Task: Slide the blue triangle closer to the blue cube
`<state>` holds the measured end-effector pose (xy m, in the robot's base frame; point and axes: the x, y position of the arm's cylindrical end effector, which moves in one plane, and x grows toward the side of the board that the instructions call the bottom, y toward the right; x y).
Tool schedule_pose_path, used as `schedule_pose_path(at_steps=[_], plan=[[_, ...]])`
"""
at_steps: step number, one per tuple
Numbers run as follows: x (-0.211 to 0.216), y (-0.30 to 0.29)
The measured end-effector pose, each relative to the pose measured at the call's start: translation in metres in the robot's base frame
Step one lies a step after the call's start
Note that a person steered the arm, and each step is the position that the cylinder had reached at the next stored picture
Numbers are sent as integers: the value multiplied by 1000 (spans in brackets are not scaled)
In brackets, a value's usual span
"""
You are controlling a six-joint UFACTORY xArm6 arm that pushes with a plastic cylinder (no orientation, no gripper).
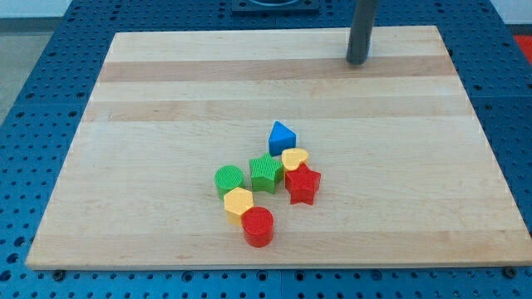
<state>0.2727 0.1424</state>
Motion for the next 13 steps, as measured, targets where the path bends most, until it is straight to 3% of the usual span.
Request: schedule_pose_path(at_steps=[1,3,5,6,7,10,12,13], plan=[[0,2],[47,-135],[142,-231],[208,-237],[210,-237],[211,-127],[190,-126],[190,-155]])
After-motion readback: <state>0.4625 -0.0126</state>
